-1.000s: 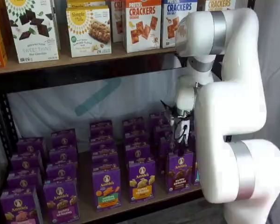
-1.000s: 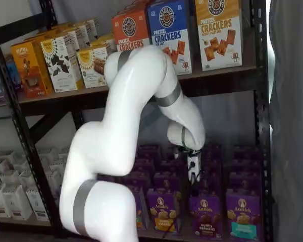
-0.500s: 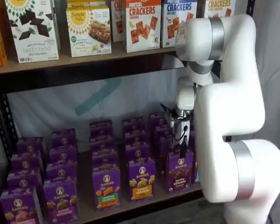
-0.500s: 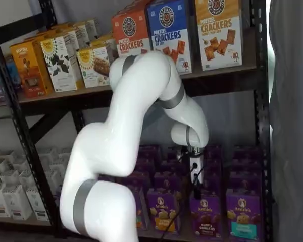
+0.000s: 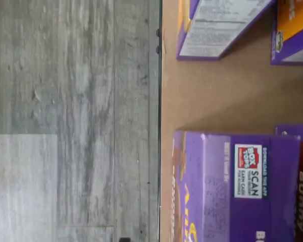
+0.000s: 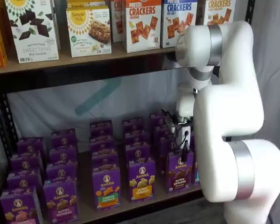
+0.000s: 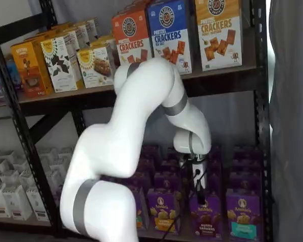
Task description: Pick up the purple box with a brown patch in the center, on the bottom shelf, the fifth box from the left
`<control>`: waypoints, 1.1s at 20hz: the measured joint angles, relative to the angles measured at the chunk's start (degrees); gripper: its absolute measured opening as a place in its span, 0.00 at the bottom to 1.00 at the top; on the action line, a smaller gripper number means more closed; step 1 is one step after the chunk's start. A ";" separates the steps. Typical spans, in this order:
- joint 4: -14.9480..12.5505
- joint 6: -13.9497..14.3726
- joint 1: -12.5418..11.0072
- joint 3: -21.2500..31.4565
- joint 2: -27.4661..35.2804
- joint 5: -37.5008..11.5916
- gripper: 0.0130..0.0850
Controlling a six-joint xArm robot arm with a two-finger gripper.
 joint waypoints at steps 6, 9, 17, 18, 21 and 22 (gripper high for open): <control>-0.97 0.65 -0.19 -0.74 2.43 -2.82 1.00; -1.91 1.54 -0.15 -1.09 3.51 -3.92 1.00; -2.31 2.21 0.18 -1.07 5.42 -7.24 1.00; -2.28 2.20 0.19 -1.07 5.54 -7.34 1.00; -2.08 2.03 0.21 -1.06 5.69 -7.60 0.89; -2.03 1.99 0.21 -1.00 5.73 -7.75 0.89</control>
